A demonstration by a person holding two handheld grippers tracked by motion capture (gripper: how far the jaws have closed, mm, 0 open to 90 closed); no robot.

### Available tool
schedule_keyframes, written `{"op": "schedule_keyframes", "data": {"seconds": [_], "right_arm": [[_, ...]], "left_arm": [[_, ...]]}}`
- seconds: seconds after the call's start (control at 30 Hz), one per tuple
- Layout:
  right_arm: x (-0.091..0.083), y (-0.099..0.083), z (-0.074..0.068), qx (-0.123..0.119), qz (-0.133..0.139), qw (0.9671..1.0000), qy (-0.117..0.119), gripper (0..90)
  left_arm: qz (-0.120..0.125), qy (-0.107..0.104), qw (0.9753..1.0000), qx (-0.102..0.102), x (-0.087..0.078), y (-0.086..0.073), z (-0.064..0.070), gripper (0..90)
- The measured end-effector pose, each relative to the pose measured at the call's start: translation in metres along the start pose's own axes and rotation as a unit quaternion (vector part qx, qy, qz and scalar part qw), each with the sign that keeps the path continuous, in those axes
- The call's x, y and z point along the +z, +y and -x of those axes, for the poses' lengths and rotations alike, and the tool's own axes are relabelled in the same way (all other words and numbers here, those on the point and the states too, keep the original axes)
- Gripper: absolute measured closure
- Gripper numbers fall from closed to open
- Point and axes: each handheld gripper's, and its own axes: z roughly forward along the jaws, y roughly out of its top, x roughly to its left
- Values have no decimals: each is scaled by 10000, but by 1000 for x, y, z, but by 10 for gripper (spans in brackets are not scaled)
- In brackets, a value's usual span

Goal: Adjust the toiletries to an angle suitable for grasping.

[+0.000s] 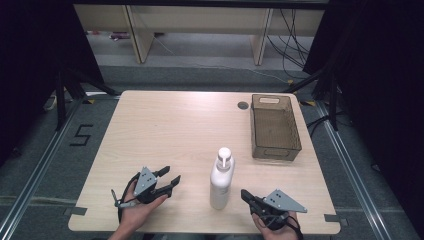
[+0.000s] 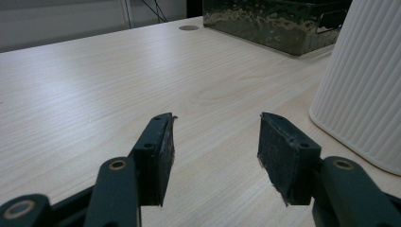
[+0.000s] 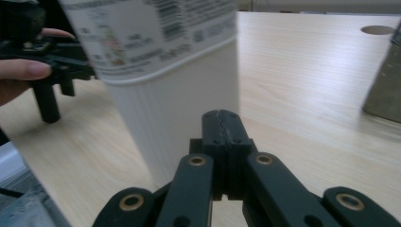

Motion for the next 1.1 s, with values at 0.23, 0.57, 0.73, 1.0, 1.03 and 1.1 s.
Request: {"op": "schedule_keyframes", "data": {"seconds": [0.23, 0.57, 0.73, 1.0, 1.03, 1.1], "right_arm": [[6, 2, -28, -129, -25, 9989, 454, 900], [23, 3, -57, -227, -96, 9972, 707, 900], [32, 5, -67, -310, 4, 9976, 611, 900], [44, 11, -86, -300, 193, 9983, 457, 900], [44, 12, -86, -377, 158, 9984, 400, 900], [46, 12, -88, -371, 190, 9988, 268, 900]], "left_arm": [[61, -24, 10000, -30, 1, -1, -1, 452], [58, -33, 10000, -35, 1, -1, -1, 451], [-15, 0, 10000, 1, 0, 0, 0, 450], [1, -7, 10000, 5, 0, 0, 0, 448], [-1, -9, 10000, 6, 0, 0, 0, 448], [-10, -12, 10000, 10, 0, 0, 0, 448]]}}
